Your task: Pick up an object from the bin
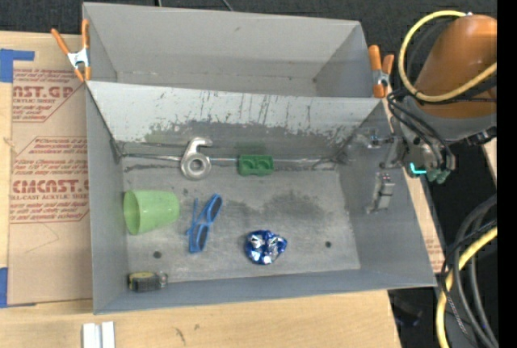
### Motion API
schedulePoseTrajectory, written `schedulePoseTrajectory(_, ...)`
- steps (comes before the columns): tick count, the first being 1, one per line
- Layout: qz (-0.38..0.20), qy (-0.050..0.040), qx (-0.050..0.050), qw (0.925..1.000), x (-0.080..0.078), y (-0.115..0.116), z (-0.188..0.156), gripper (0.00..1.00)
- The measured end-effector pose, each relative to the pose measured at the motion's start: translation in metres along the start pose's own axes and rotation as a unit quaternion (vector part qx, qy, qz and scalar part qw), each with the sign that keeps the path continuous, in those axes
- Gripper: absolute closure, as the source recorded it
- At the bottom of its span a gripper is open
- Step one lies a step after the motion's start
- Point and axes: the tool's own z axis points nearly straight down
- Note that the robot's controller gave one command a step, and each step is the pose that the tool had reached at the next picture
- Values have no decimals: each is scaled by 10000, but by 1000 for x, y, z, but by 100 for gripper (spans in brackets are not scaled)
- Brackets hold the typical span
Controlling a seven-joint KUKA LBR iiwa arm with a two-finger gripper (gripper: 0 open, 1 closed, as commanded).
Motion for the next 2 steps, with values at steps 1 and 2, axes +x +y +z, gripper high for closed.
schedulePoseTrajectory(1, -1437, -3, -12, 9896, 60, 81, 69, 0)
schedulePoseTrajectory(2, -2061, -32, -5, 9785, 53, 132, 145, 0)
